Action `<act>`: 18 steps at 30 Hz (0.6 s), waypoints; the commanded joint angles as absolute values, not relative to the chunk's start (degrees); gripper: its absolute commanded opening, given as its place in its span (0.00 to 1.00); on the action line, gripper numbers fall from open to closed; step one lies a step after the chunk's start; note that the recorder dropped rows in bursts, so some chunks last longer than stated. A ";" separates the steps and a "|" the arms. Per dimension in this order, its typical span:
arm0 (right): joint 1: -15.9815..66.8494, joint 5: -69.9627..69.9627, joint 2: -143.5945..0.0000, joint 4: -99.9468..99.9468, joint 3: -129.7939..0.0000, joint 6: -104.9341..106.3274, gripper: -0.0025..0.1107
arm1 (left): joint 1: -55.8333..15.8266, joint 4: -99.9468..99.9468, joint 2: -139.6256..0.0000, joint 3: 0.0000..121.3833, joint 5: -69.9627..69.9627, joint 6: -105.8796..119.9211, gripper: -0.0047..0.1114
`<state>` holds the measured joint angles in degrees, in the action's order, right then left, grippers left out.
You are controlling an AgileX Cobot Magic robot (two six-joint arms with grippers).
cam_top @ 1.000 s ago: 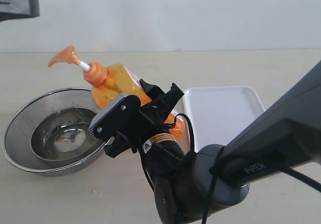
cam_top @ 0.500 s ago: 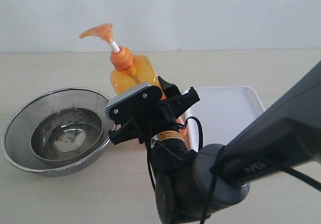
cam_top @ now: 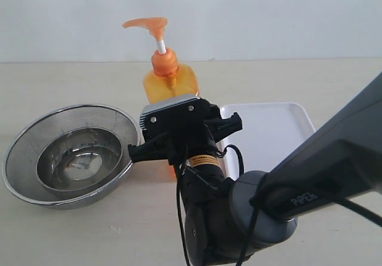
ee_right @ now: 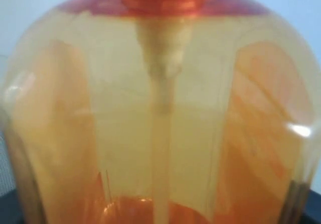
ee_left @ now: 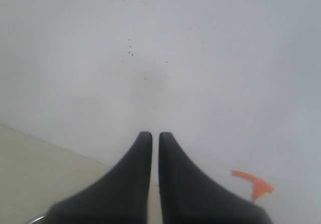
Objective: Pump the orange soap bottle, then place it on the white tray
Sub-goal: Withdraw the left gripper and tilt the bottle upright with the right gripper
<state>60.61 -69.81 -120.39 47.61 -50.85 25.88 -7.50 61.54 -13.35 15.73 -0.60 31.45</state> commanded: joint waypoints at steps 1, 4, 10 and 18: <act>60.57 -69.96 -119.90 47.43 -51.08 22.14 0.02 | -7.94 62.03 -6.99 11.11 1.00 30.80 0.08; 60.57 -69.96 -119.90 47.43 -51.08 19.40 0.02 | -7.94 62.03 -3.34 8.73 2.01 30.80 0.08; 60.57 -68.25 -119.90 47.43 -51.08 17.14 0.02 | -7.94 62.03 -1.01 6.67 2.14 30.80 0.08; 60.57 -67.27 -119.90 47.43 -51.08 15.39 0.02 | -7.94 61.89 -1.01 6.65 3.02 31.10 0.08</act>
